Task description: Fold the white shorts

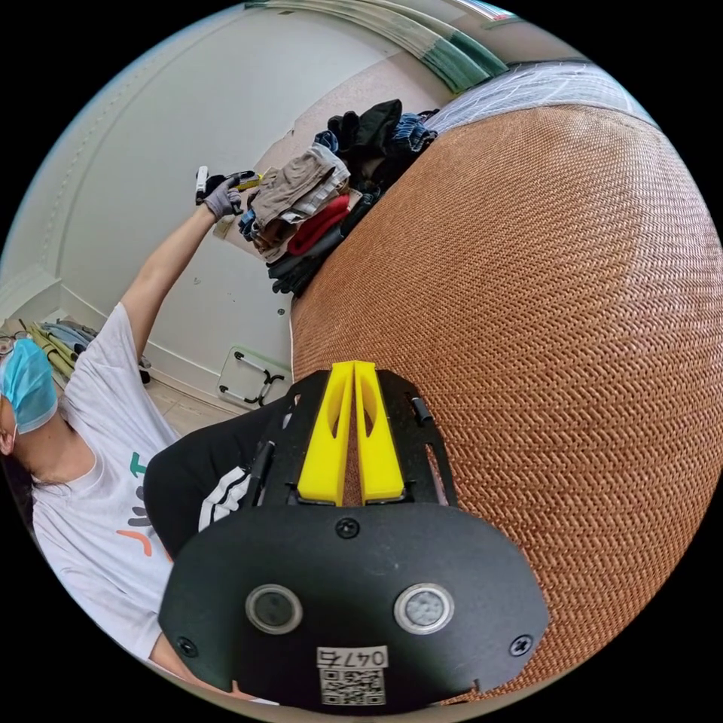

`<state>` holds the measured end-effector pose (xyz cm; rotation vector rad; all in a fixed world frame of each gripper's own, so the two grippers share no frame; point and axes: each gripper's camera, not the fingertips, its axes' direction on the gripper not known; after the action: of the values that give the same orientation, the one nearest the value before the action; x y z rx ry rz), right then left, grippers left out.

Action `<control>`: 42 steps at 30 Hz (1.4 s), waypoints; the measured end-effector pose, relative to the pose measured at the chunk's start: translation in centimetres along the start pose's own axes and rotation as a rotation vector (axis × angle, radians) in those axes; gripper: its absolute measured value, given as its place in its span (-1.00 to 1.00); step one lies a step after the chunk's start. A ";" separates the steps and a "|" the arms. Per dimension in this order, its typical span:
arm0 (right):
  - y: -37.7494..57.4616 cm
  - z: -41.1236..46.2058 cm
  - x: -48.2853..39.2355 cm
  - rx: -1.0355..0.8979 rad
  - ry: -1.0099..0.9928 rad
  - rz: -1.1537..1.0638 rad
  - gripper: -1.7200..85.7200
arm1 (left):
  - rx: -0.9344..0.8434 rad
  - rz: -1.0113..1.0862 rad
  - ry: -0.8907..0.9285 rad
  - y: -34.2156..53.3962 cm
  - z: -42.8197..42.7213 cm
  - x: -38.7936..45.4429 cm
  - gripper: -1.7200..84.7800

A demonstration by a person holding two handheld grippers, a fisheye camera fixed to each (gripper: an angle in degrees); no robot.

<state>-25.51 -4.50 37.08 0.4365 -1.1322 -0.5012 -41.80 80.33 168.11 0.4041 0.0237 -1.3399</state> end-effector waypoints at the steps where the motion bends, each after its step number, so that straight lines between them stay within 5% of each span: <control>1: 0.2 -0.2 0.0 -0.001 -0.003 0.001 -0.98 | 0.033 0.015 0.032 -0.7 -1.8 0.8 -0.96; 6: 1.3 -1.2 -0.3 -0.001 0.001 0.000 -0.98 | 0.153 0.110 0.125 -5.0 -12.7 5.5 -0.97; 13: 3.2 -3.1 -1.0 0.007 0.029 -0.009 -0.98 | -0.091 0.405 -0.050 -10.0 -15.7 19.2 -0.64; 20: 4.8 -5.5 -0.5 0.001 0.007 -0.003 -0.98 | -0.170 0.388 -0.198 -15.2 -17.2 26.5 -0.66; 23: 5.4 -6.7 -0.2 -0.002 -0.003 0.001 -0.98 | -0.123 0.331 -0.253 -17.5 -21.3 28.1 -0.82; 29: 6.9 -9.5 0.0 -0.004 0.005 0.002 -0.98 | 0.081 0.258 0.141 -22.0 -39.0 30.7 -0.97; 33: 7.9 -11.8 0.1 -0.001 0.009 -0.001 -0.98 | 0.190 0.459 0.356 -19.9 -57.1 41.0 -0.97; 38: 10.0 -16.4 0.1 0.124 0.036 -0.008 -0.98 | 0.136 0.792 0.681 -8.2 -73.2 57.3 -0.96; 42: 15.6 -23.8 -0.8 0.482 0.118 0.012 -0.99 | -0.062 0.947 0.878 8.6 -76.7 68.8 -0.91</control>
<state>-1.31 10.36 36.68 0.8649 -1.1374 -0.1828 -0.82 40.03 82.12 0.7984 0.5360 -0.1633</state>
